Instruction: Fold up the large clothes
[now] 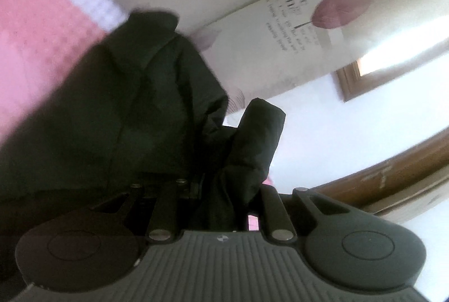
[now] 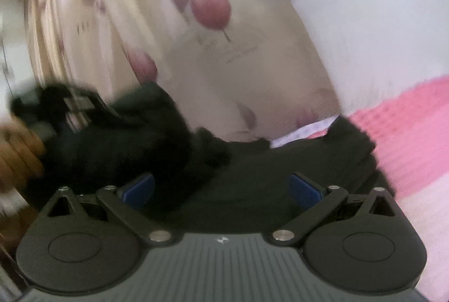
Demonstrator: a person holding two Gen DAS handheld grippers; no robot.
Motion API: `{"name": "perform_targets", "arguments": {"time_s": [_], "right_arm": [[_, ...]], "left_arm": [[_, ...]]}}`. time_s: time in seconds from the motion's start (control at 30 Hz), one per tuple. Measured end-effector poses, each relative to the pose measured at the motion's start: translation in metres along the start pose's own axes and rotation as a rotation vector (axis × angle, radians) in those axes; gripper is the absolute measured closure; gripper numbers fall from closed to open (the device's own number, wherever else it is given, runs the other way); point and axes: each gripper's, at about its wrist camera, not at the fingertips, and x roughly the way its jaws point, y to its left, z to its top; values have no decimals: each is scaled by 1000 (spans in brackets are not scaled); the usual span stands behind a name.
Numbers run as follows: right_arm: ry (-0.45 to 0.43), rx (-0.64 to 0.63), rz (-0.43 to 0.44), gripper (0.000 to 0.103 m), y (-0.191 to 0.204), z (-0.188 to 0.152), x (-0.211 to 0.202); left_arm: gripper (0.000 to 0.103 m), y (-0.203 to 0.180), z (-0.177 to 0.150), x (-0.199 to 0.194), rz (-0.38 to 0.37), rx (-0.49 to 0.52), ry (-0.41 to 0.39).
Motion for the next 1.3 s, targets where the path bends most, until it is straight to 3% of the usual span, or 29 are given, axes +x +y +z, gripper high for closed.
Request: {"name": "perform_targets", "arguments": {"time_s": [0.2, 0.4, 0.6, 0.77, 0.83, 0.9, 1.13, 1.3], "right_arm": [[22, 126, 108, 0, 4, 8, -3], [80, 124, 159, 0, 14, 11, 12], [127, 177, 219, 0, 15, 18, 34], [177, 202, 230, 0, 17, 14, 50], [193, 218, 221, 0, 17, 11, 55], [196, 233, 229, 0, 17, 9, 55], [221, 248, 182, 0, 11, 5, 59], [218, 305, 135, 0, -4, 2, 59]], "left_arm": [[85, 34, -14, 29, -105, -145, 31], [84, 59, -13, 51, -193, -257, 100], [76, 83, -13, 63, -320, -350, 159], [64, 93, -15, 65, -401, -390, 180], [53, 93, -16, 65, -435, -392, 186], [35, 92, -17, 68, -493, -412, 202], [29, 86, -14, 68, -527, -438, 230], [15, 77, -12, 44, -565, -434, 213]]}}
